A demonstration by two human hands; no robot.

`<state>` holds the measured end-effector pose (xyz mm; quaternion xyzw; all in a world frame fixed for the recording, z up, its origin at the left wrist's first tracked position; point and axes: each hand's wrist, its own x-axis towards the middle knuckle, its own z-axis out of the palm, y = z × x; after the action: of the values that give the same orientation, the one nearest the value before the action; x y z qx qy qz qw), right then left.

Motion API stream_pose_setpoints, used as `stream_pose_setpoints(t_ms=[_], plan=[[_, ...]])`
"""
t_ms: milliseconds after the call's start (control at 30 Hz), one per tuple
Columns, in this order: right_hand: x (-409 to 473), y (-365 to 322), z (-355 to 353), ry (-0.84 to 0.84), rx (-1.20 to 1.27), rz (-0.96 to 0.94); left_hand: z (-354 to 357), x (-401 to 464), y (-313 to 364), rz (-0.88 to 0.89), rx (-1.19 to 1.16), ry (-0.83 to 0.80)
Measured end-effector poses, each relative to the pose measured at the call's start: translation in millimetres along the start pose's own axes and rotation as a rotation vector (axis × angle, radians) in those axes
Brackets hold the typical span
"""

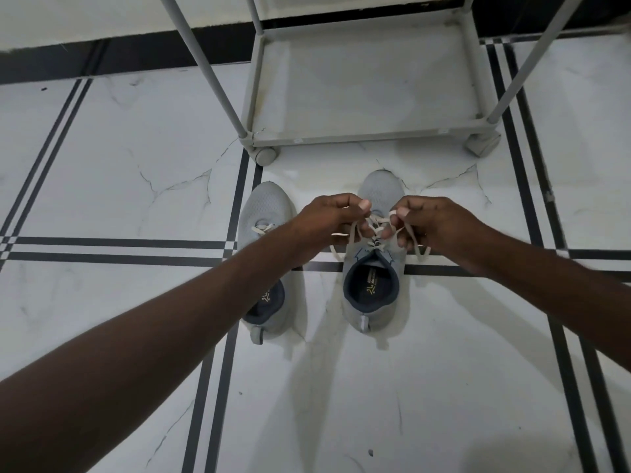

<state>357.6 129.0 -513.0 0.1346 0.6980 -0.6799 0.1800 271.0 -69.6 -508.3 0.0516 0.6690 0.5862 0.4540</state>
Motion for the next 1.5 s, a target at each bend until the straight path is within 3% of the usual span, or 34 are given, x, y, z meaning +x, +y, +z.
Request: stream_pose_setpoints(t_ms=[167, 367, 467, 633, 933, 1033, 1133, 1233, 1300, 1367, 1433, 1500], plan=[[8, 5, 15, 0.058, -0.121, -0.042, 5, 16, -12, -0.024, 0.010, 0.176], [6, 12, 24, 0.081, -0.420, -0.175, 3, 25, -18, -0.027, 0.031, 0.040], [9, 15, 26, 0.115, -0.552, -0.251, 7, 28, -23, -0.016, -0.005, 0.094], [12, 17, 26, 0.154, -0.561, -0.296, 13, 29, -30, -0.060, -0.148, 0.128], [13, 13, 27, 0.165, -0.511, -0.295, 4, 22, -26, -0.134, -0.293, -0.136], [15, 13, 30, 0.096, -0.383, -0.232, 8, 23, -31, -0.105, -0.215, -0.085], [13, 17, 26, 0.009, -0.086, -0.073, 6, 25, -30, -0.078, -0.226, 0.004], [17, 24, 15, -0.021, 0.051, 0.014, 0, 22, -29, -0.042, -0.200, -0.038], [22, 26, 12, -0.015, 0.090, 0.049, -4, 19, -27, 0.019, -0.034, -0.077], [26, 25, 11, -0.016, 0.117, 0.085, -5, 18, -20, 0.169, 0.353, -0.081], [28, 23, 9, -0.016, 0.135, 0.130, -1, 21, -11, 0.341, 0.797, -0.015], [28, 21, 7, -0.014, 0.147, 0.184, 9, 19, -6, 0.498, 1.061, 0.084]])
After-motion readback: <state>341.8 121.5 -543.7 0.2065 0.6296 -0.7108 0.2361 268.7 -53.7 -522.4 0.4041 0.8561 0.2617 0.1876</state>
